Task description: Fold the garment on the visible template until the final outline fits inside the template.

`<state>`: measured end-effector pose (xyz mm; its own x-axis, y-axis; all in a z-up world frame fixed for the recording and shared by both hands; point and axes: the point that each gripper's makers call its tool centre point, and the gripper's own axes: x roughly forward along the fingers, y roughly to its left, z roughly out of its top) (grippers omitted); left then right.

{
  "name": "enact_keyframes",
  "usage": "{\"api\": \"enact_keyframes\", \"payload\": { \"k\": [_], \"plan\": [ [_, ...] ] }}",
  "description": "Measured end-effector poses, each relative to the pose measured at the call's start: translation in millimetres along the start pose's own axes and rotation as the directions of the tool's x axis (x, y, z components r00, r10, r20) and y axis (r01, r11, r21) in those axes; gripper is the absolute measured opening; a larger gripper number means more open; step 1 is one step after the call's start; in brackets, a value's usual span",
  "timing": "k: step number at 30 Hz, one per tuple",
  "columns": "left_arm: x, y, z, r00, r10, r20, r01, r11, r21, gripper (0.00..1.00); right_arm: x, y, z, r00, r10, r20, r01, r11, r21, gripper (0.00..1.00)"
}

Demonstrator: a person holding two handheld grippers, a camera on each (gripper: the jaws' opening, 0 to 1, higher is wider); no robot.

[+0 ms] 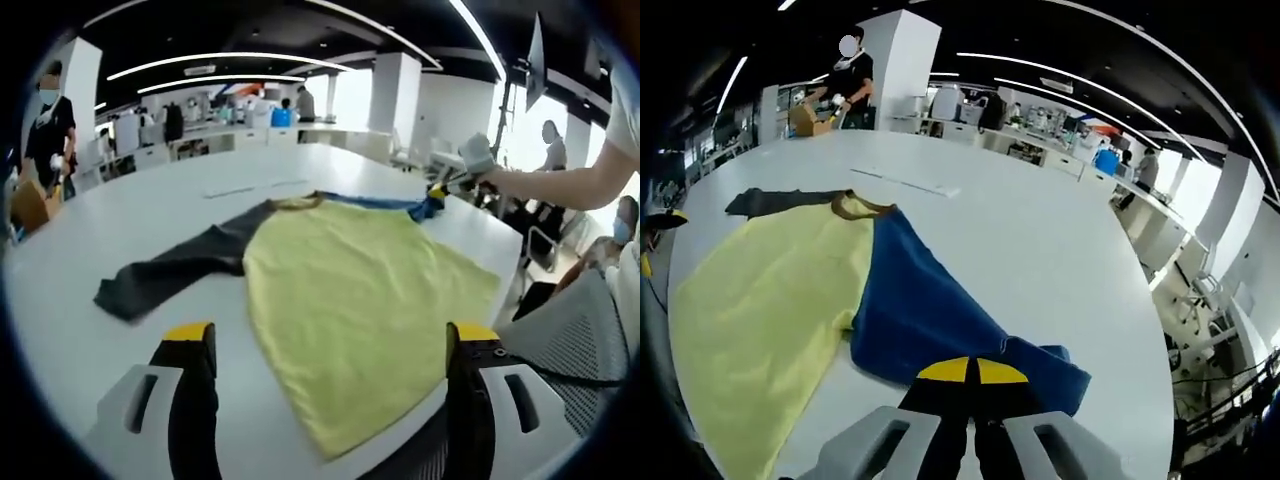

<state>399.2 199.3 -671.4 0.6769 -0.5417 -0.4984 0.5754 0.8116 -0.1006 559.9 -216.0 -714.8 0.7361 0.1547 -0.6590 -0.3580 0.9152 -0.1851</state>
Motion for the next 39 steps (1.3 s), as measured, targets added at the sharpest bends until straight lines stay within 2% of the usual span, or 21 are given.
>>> {"api": "enact_keyframes", "payload": {
  "k": [10,17,20,22,24,26,29,33,39],
  "plan": [
    [1,0.3,-1.5,1.0,0.002,0.001,-0.002,1.0,-0.008,0.91,13,-2,-15.4,0.999,0.004,-0.042,-0.004,1.0,-0.008,0.0],
    [1,3.4,-0.2,1.0,0.01,0.004,-0.01,1.0,-0.012,0.89,13,-2,-22.6,1.0,0.011,-0.028,-0.011,1.0,0.004,0.0],
    [0,3.8,0.1,1.0,0.011,0.006,-0.011,1.0,-0.012,0.89,10,-1,-22.0,1.0,0.02,-0.021,-0.02,1.0,0.006,0.0],
    [0,3.6,-0.4,1.0,0.01,0.004,-0.01,1.0,-0.011,0.89,6,0,-19.6,1.0,0.028,-0.012,-0.028,1.0,-0.005,0.04],
    [0,3.5,-0.7,1.0,0.01,0.005,-0.01,1.0,-0.01,0.89,1,1,-12.6,0.999,0.037,0.013,-0.037,0.999,-0.005,0.1],
    [0,3.2,-0.9,1.0,0.009,0.005,-0.009,1.0,-0.009,0.89,-7,0,-2.4,0.998,0.041,0.044,-0.04,0.999,-0.014,0.11],
    [0,3.0,-1.8,1.0,0.009,0.005,-0.009,1.0,-0.011,0.89,-18,-8,11.2,0.996,0.035,0.078,-0.032,0.999,-0.028,0.13],
    [0,4.1,-1.3,1.0,0.011,0.005,-0.011,1.0,-0.009,0.89,-25,-26,18.2,0.996,0.007,0.087,-0.003,0.999,-0.035,0.15],
    [1,2.8,0.9,1.0,0.008,0.008,-0.008,1.0,-0.007,0.89,-21,-53,6.6,0.999,-0.021,0.036,0.021,1.0,-0.007,0.17]
  ]
}}
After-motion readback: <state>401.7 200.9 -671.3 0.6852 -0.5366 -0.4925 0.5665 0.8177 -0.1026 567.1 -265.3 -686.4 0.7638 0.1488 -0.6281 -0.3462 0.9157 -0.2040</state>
